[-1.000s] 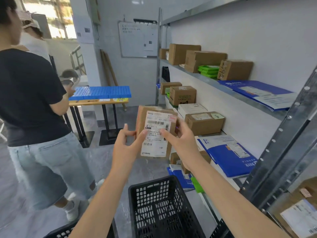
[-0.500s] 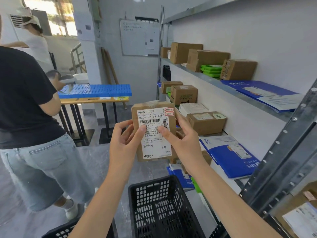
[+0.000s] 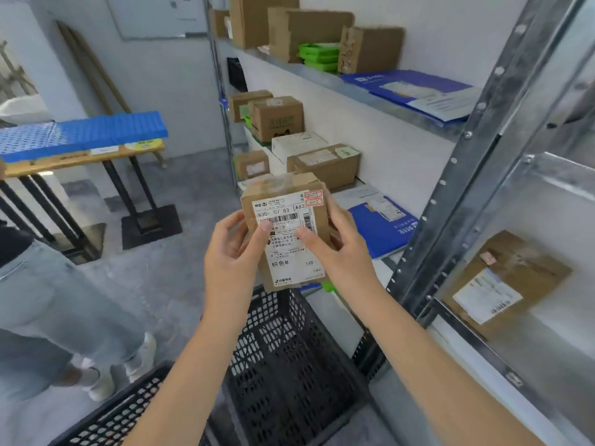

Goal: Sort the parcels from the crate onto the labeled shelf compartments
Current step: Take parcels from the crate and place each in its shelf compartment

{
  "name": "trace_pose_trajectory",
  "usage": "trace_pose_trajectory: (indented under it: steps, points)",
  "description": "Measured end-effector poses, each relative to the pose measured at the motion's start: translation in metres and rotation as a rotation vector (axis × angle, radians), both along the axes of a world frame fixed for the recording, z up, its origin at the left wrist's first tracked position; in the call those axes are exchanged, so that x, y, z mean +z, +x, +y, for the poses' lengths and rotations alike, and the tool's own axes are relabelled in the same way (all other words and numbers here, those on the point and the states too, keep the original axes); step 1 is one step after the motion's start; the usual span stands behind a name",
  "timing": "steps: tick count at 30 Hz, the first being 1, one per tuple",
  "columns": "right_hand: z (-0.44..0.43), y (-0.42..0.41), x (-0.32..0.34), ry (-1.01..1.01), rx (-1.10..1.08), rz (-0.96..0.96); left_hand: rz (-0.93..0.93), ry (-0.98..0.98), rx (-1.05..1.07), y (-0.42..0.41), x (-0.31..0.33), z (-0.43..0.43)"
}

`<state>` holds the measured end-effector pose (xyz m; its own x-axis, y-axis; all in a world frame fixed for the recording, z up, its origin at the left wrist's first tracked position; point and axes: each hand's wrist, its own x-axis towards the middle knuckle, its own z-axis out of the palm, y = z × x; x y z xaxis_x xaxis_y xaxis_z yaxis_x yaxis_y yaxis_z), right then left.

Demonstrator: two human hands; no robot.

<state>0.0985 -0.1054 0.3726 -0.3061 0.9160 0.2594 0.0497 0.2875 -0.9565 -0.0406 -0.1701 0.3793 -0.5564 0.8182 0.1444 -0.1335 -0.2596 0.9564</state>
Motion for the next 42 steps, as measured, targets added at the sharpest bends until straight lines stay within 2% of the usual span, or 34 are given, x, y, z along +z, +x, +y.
trace_pose_trajectory:
  steps: [8,15,21,29,37,42]
  points:
    - [-0.038,0.103,0.004,-0.035,-0.215,-0.069,0.023,-0.02,-0.242,0.091,-0.001,0.004]
    - [-0.111,0.223,-0.012,-0.129,-0.486,-0.031,0.042,-0.053,-0.574,0.205,-0.017,-0.02]
    - [-0.152,0.288,-0.031,-0.185,-0.691,-0.125,0.099,-0.086,-0.754,0.274,-0.032,-0.032]
    - [-0.148,0.327,-0.07,-0.194,-0.836,-0.223,0.201,-0.256,-0.985,0.317,-0.067,0.002]
    - [-0.11,0.336,-0.094,-0.302,-0.908,-0.247,0.265,-0.228,-1.088,0.333,-0.087,0.055]
    - [-0.095,0.343,-0.112,-0.418,-1.026,-0.241,0.292,-0.153,-1.202,0.354,-0.103,0.076]
